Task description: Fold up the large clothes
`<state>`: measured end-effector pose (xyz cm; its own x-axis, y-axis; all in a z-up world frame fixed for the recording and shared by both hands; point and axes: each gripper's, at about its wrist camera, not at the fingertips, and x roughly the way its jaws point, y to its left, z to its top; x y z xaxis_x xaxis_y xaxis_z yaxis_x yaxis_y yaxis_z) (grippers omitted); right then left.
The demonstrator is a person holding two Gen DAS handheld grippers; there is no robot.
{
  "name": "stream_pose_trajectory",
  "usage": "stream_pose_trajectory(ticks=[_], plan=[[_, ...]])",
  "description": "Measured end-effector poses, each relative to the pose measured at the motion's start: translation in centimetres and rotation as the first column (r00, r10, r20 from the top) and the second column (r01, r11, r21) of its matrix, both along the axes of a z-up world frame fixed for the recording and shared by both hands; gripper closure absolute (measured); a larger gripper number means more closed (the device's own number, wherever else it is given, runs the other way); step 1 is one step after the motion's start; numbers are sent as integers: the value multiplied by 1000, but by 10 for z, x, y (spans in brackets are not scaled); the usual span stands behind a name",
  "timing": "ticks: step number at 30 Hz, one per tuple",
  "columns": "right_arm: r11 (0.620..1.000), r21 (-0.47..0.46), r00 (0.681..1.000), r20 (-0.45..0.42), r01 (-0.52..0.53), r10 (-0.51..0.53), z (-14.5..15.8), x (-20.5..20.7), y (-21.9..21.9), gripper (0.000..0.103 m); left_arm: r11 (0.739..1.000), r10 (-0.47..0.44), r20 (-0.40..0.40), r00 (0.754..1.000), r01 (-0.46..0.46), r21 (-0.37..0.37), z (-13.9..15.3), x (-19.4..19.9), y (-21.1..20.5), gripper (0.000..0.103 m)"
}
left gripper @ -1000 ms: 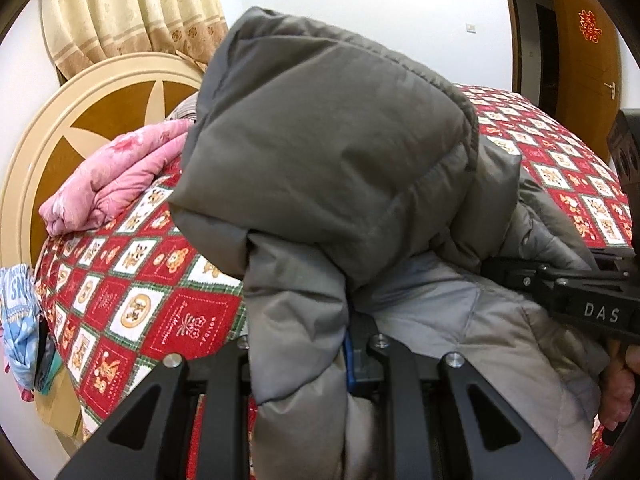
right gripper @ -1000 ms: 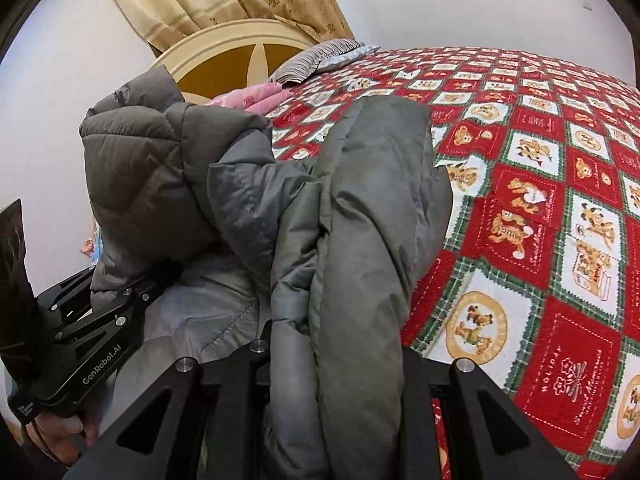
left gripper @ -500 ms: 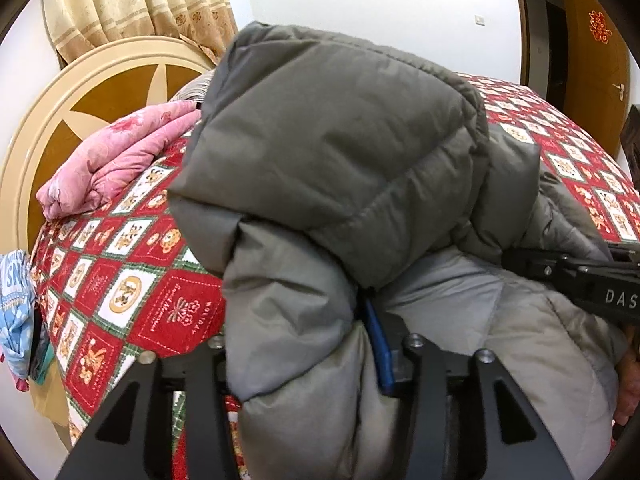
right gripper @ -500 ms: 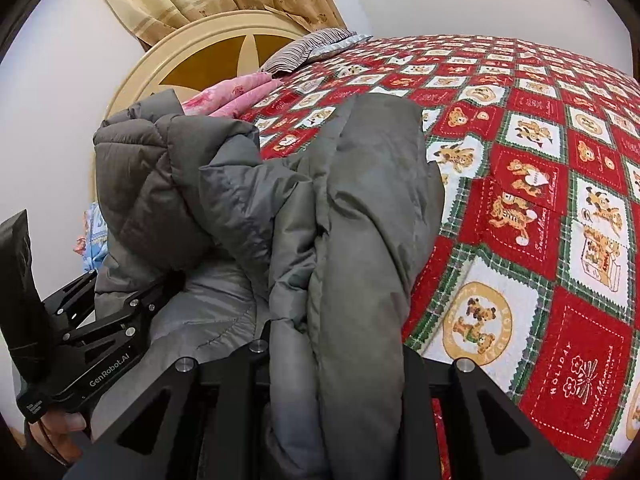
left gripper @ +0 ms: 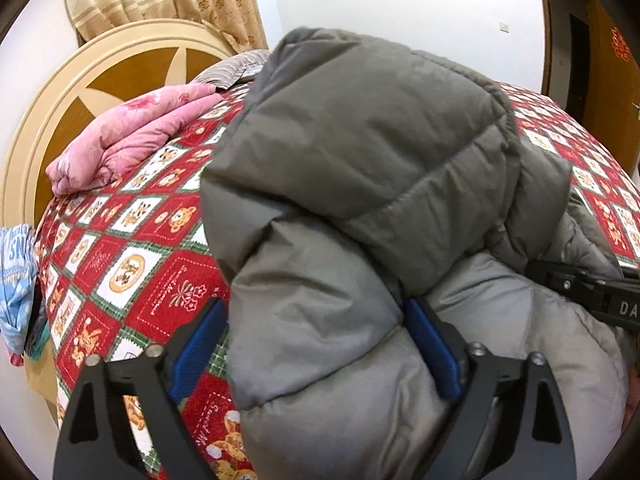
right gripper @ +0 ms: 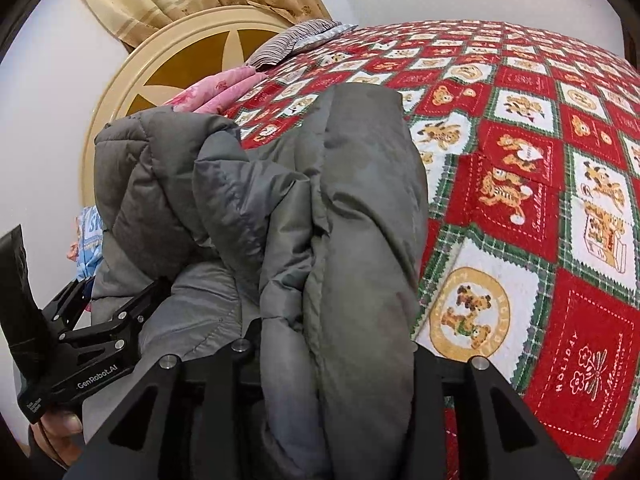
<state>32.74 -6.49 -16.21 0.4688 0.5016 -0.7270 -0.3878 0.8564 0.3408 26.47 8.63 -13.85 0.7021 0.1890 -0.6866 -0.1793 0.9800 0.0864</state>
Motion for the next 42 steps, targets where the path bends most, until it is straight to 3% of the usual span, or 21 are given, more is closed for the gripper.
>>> stream_pose_trajectory(ticks=[10,22,27,31,34,38,42], plan=[[1000,8,1000,-10,17,-17,-6,3,-3,60,999,5,-11,1000,-6,-36,-5,6,7,3],[1000,-13,1000,-13,27,-27,-6,5,-2,57,999,18,-19,1000,-19,-31,-5,6,8,1],[999,-27,999,-20,35,-36,-2,4,-2,50,999,30,-27,999,-31,-9,6,-1,8,0],[995,-75,996,57,69,-65,32,-19,-8,46,999,33,62,998,-33,4,39,-34,8,0],[989,-107,980,181,100,-80,69,-52,-14,34,1000,25,144,989,-24,-5,68,-64,7,0],[987,-103,956,279,123,-90,105,-89,-19,32,1000,-1,204,979,4,-14,96,-96,4,0],[988,-106,946,316,112,-73,120,-120,-14,32,1000,-20,248,968,20,3,114,-113,-1,0]])
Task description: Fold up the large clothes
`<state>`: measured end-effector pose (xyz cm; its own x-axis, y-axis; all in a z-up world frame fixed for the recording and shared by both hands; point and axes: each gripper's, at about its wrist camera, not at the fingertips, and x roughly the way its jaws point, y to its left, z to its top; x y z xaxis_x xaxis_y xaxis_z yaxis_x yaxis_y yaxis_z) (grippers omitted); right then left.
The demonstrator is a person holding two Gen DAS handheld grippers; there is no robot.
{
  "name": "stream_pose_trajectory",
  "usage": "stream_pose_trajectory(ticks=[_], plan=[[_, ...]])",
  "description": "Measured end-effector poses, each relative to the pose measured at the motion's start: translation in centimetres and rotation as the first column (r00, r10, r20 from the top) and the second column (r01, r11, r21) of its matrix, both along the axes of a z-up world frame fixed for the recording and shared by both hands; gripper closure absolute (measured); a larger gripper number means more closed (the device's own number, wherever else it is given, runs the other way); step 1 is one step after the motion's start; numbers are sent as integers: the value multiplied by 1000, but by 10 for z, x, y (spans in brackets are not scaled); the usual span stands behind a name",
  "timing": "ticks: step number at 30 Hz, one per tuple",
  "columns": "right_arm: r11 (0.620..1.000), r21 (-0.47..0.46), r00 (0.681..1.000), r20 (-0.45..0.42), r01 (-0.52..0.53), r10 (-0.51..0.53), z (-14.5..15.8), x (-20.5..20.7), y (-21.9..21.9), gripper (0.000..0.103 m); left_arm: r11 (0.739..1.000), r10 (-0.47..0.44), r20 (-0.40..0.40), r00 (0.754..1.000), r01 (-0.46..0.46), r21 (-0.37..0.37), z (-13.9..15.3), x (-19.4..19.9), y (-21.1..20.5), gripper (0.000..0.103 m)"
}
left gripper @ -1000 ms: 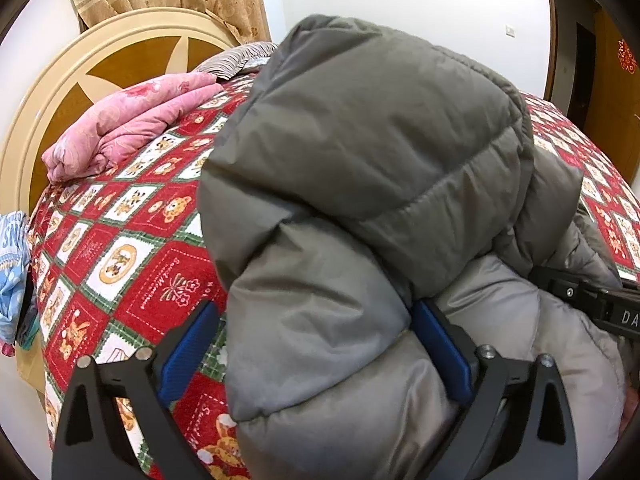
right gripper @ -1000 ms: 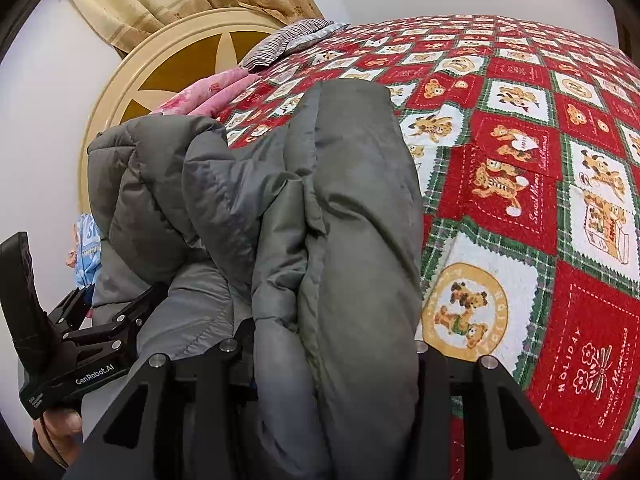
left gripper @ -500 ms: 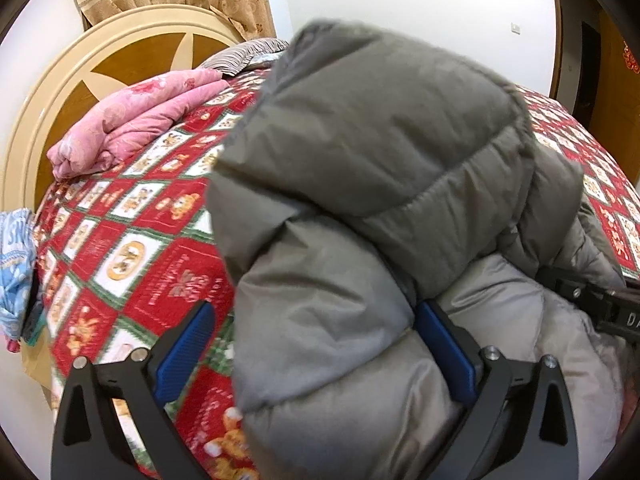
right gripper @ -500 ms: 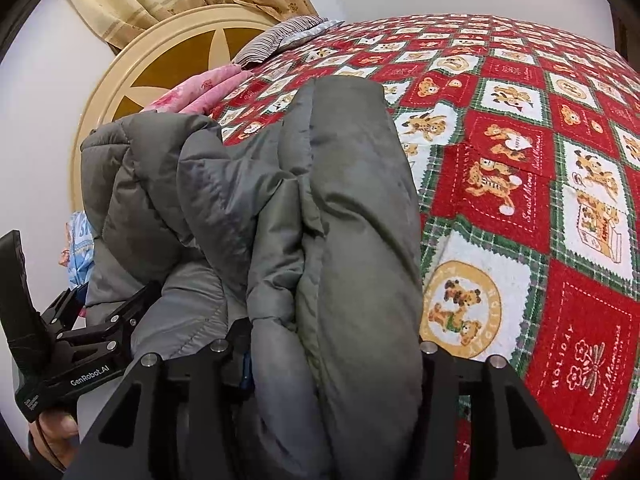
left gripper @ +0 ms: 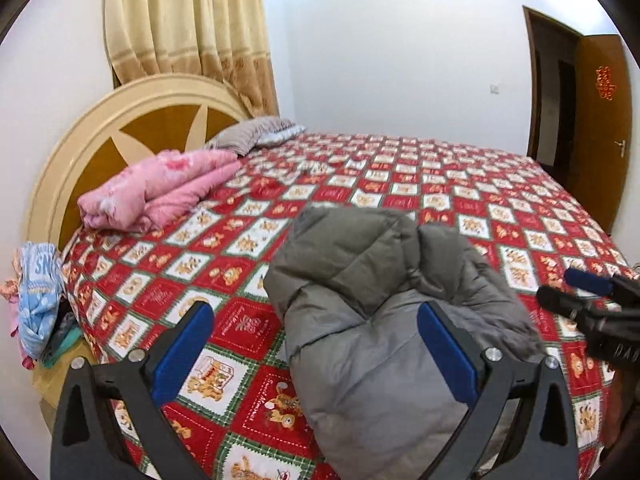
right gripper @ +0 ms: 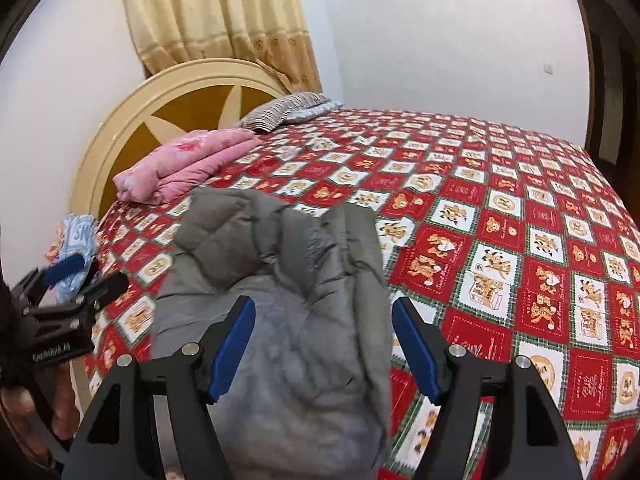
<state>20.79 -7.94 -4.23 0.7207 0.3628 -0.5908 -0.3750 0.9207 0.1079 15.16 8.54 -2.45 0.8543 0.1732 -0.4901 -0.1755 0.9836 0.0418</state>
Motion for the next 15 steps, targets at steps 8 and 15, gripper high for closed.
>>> stream_pose_trajectory(ticks=[8,15], plan=[[1000,22,998,65,-7,5,19,-38,1,32,1000,-19,45,999,18,8,13,-15,-2,0],[1000,28,996,91,-6,4,28,-48,-1,32,999,-29,58,998,28,18,14,-19,-8,0]])
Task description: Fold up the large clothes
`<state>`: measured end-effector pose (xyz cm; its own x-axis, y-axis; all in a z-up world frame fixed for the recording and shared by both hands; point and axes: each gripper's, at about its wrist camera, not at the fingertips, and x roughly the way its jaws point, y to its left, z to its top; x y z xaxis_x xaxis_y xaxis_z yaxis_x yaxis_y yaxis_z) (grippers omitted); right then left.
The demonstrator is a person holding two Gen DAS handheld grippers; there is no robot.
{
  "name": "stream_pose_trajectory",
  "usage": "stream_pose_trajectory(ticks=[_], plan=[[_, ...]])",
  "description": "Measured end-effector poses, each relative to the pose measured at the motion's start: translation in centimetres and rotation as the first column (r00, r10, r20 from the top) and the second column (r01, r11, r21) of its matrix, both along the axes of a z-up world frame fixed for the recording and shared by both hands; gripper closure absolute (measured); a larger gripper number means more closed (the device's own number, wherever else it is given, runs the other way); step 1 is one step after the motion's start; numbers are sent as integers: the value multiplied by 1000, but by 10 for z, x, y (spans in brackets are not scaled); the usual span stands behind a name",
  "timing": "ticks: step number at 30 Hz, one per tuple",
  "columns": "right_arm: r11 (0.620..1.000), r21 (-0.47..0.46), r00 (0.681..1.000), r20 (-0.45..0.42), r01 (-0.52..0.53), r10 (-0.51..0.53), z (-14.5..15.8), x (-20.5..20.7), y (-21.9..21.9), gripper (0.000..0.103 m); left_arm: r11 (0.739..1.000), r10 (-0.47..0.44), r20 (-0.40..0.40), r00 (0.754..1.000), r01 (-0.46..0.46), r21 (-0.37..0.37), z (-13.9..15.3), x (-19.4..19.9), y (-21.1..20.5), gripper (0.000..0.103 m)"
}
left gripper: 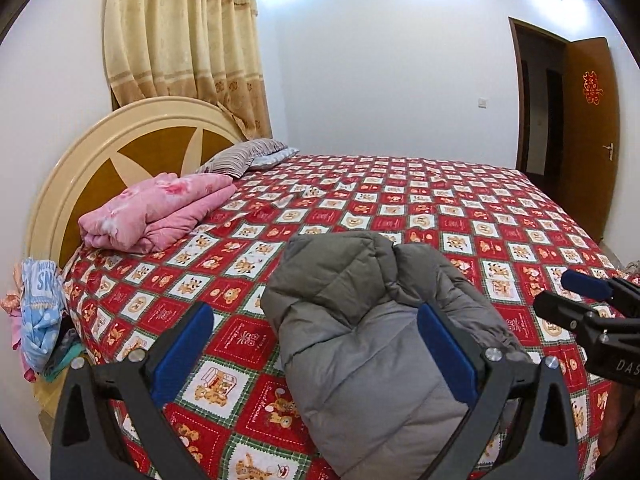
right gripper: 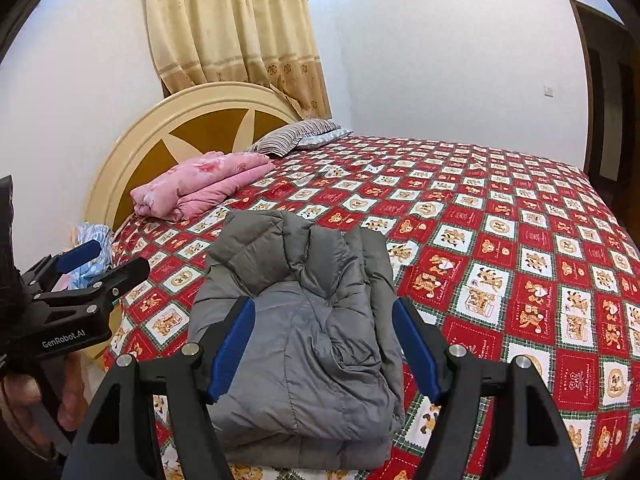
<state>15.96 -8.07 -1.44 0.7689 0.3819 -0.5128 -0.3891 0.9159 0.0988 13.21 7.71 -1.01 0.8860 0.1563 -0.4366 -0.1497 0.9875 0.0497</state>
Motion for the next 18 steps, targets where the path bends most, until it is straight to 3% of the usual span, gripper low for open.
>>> stream_pose_trajectory(ticks=[18], plan=[[1000,11,1000,-25,5,-5,-8,0,-2,32,1000,2,-12,1000,-2,2,-4,1,-1,0]])
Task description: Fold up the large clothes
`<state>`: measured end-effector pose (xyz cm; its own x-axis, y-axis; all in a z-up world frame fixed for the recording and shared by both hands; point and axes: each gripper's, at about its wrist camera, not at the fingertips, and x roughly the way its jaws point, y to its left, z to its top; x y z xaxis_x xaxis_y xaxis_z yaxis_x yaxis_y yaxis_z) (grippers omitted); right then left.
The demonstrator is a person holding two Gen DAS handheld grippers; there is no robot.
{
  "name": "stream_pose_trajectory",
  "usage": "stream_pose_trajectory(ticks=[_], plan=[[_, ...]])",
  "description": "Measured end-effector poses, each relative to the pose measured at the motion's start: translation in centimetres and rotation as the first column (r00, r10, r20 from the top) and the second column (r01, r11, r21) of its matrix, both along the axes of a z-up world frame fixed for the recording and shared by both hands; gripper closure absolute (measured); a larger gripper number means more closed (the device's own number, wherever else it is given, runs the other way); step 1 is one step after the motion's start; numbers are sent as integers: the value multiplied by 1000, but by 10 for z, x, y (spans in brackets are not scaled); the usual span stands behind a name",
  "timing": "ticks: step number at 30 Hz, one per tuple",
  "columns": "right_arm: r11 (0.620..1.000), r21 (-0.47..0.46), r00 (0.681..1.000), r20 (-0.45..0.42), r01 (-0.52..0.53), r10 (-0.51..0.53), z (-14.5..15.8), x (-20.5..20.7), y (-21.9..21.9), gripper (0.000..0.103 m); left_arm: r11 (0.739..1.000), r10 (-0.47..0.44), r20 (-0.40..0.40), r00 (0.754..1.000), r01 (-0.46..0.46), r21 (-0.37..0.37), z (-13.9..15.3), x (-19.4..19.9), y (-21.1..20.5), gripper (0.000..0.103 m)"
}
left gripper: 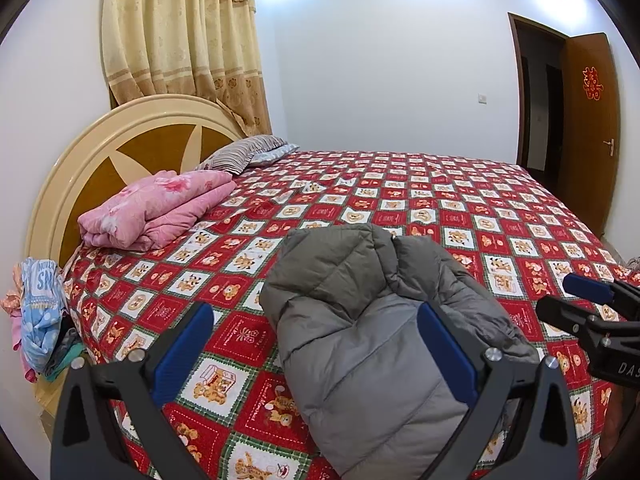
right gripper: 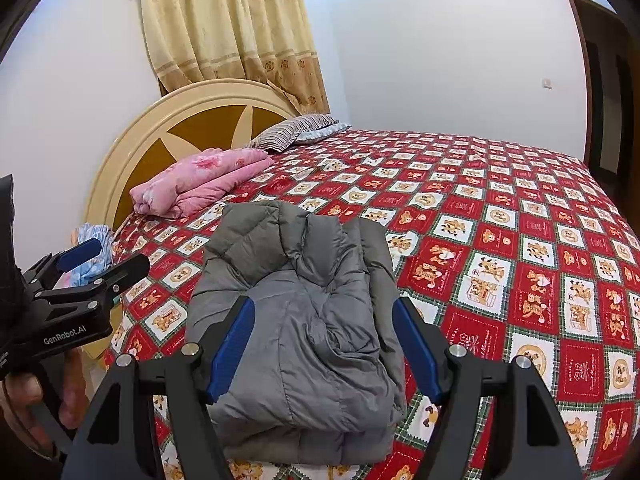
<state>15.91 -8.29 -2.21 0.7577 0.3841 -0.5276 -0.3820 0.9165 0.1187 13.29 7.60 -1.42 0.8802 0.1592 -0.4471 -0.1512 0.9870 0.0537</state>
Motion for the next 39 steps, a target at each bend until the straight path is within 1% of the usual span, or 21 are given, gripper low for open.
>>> stream_pose_trajectory(ticks=[24,28,31,39], plan=[[1000,-9,1000,11,-5,6,1,-1,2,32,1000,7,-22,1000,-6,11,-4,4,11,0],[1000,-11,1000,11,-5,5,2,0,4,32,1000,-7,-48,999,8,8,-8,9,14,0],[1000,-11,1000,11,-5,5,2,0,4,32,1000,14,-57,998,-12,28,-10,11,14,0],[1000,-11,1000,13,-6,6,2,0,3,32,999,-6,-80,997,9,44,-15,13,11,0]])
